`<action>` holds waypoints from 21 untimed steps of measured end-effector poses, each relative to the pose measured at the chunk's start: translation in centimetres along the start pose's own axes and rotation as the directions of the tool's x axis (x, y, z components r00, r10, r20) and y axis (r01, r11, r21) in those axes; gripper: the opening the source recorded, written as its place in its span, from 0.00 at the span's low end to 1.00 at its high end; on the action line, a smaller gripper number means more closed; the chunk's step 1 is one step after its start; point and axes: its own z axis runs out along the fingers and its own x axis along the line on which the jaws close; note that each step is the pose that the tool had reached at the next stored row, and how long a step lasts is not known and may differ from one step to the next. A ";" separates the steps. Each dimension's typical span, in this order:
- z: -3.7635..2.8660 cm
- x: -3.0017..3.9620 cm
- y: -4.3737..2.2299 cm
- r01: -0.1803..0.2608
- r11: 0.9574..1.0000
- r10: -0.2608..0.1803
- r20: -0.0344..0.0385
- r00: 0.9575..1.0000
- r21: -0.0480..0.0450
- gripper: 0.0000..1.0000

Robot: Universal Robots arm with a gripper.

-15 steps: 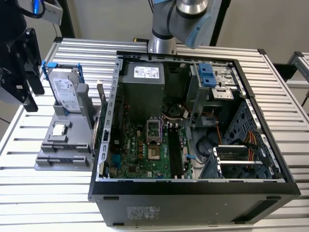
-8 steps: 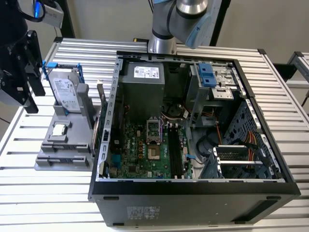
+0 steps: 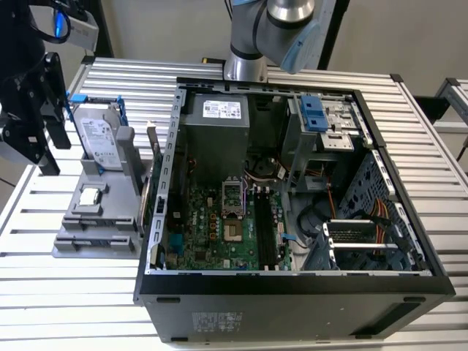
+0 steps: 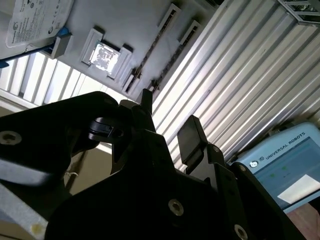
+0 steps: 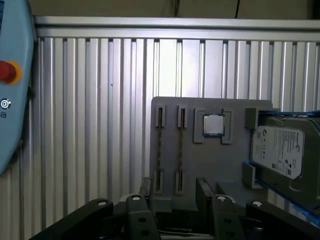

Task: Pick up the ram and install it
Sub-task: 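Pick up the ram and move it above insertion slot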

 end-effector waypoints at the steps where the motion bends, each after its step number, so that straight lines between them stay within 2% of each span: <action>1: 0.03 0.00 0.00 0.000 1.000 0.000 0.000 1.000 0.000 1.00; 6: 0.26 -0.01 0.01 -0.001 1.000 0.001 0.000 1.000 0.000 1.00; 20: 0.28 0.00 0.00 -0.001 1.000 0.001 0.000 1.000 0.000 1.00; 21: 0.32 0.00 -0.01 -0.001 1.000 0.001 -0.002 1.000 0.000 1.00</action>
